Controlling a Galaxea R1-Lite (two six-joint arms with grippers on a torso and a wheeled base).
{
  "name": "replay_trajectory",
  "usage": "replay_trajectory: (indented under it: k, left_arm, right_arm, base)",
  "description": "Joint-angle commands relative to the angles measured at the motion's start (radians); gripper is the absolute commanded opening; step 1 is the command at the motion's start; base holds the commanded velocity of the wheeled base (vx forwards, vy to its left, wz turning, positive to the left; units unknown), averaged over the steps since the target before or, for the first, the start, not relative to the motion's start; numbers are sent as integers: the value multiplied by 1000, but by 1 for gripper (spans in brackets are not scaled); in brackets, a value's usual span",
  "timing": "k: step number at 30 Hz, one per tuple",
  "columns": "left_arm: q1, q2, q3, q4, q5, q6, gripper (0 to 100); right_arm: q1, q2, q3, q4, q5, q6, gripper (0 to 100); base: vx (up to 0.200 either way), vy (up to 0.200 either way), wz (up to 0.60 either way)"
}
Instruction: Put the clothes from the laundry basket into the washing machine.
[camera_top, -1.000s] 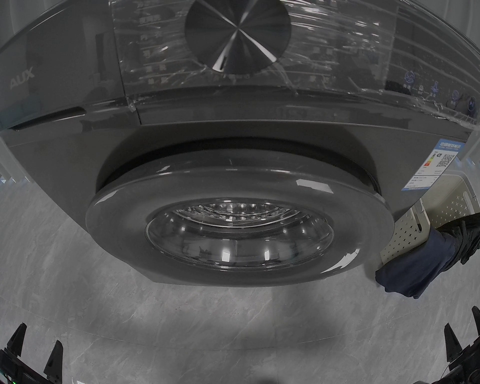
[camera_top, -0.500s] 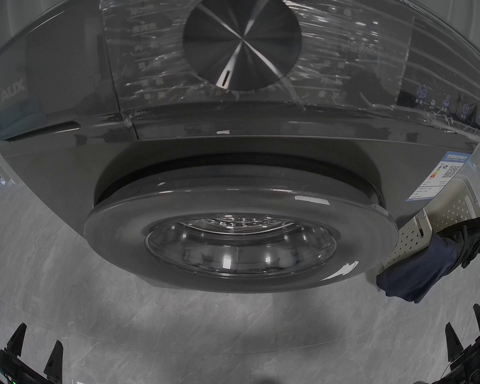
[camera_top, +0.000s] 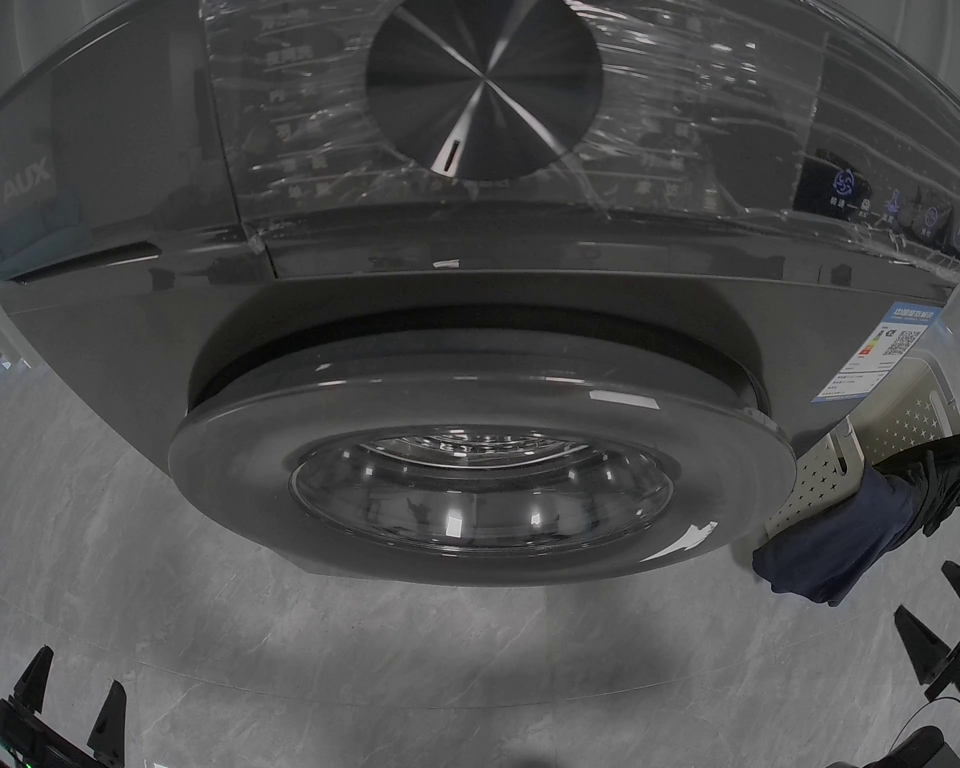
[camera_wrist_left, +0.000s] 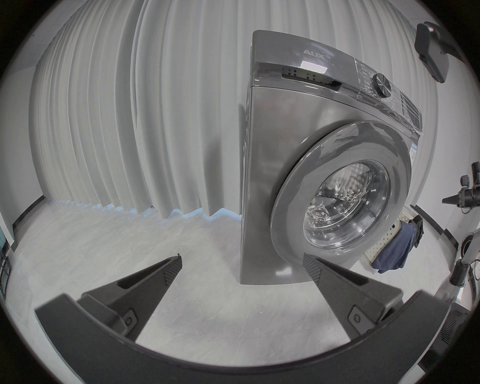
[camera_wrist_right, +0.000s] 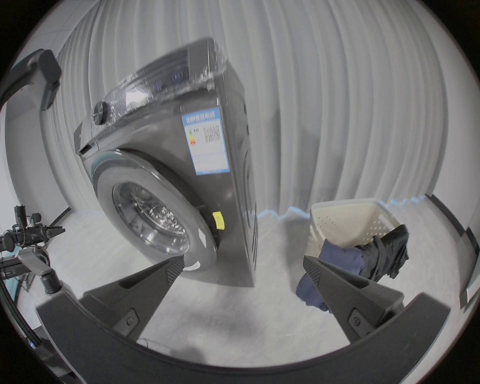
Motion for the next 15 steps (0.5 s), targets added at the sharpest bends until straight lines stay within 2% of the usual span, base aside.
replay_trajectory:
  k: [1,4,5,7,11,15]
  left_arm:
    - [0,-12,16,0,0,2,100]
    - [0,-12,16,0,0,2,100]
    - [0,-12,16,0,-1,4,100]
    - [0,-12,16,0,-1,4,100]
    - [0,-12,16,0,0,4,100]
    - [0,-12,16,0,0,4,100]
  right_arm:
    - [117,328,-16,-100,49,-25,100]
    - [191,379,-19,-134,47,-25,100]
    - [243,406,-22,-141,47,-22,100]
    - [295,451,-32,-148,44,-14,100]
    - [318,529,-77,-171,44,-11,100]
    - [319,644,-129,-269,44,-11,100]
  base:
    - [0,0,0]
    - [0,0,0]
    - [0,0,0]
    - [0,0,0]
    - [0,0,0]
    - [0,0,0]
